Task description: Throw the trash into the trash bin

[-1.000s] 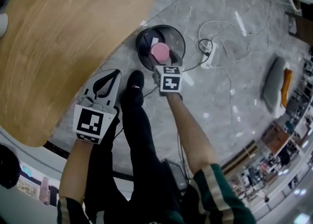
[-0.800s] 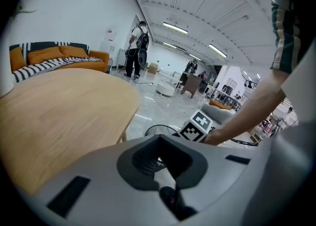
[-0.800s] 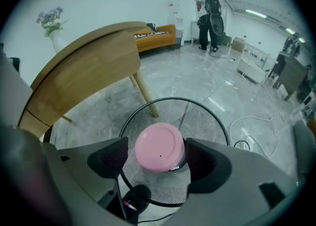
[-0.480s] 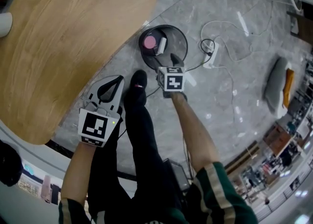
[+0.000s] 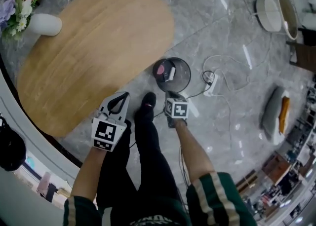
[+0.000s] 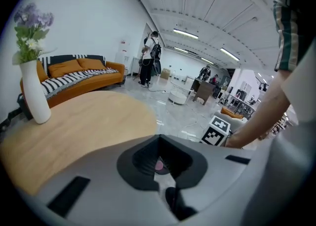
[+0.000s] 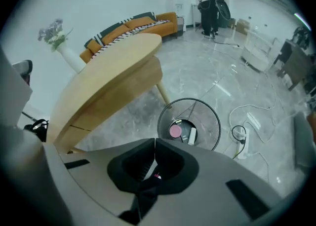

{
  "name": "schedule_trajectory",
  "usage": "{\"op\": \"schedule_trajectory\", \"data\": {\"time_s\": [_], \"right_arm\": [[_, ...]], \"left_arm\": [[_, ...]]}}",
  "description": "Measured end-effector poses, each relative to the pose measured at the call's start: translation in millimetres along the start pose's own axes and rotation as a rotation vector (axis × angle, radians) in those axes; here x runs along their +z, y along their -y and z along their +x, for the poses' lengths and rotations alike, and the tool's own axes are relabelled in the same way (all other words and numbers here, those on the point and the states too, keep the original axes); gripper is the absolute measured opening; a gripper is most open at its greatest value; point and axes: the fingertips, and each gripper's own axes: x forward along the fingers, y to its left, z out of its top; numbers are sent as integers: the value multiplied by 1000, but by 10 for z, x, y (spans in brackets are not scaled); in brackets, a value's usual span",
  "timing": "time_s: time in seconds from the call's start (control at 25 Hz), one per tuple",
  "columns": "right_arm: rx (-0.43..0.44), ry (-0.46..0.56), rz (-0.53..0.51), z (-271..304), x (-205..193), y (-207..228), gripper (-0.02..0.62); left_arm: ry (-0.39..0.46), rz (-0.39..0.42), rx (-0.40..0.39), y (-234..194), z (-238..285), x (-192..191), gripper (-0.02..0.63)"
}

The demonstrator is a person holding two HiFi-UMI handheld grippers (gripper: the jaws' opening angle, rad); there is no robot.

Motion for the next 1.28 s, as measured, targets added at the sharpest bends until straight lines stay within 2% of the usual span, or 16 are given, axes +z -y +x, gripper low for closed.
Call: {"op": "schedule_trajectory", "data": {"time_s": [0.12,0.32,0.56,0.72,0.88,1.12,1.28], "right_arm": [[46,-16,-43,-397,-14,-325,2],[105,65,-106,-1179,276,-847,2],[222,314,-283,-2426,1028,-1659,2],[329,516,-378,-3303,1766,-2253,2],[397,674,-452,-4115,2359,-2584,2],[463,835,-539,-4925,2663,-3130,0],[476,902,-606,-5229,2740,-3311,0]], "left_arm": [[8,-18,41,-37,-348,203,0],[42,-39,90,-35,-930,606,0],[114,-41,136,102,-1601,1197,0],[185,-24,213,-6,-2050,1680,0],[276,-11,274,-66,-2439,2149,0],[389,-20,380,-252,-3286,2454,0],[425,-29,441,-363,-3609,2481,0]]}}
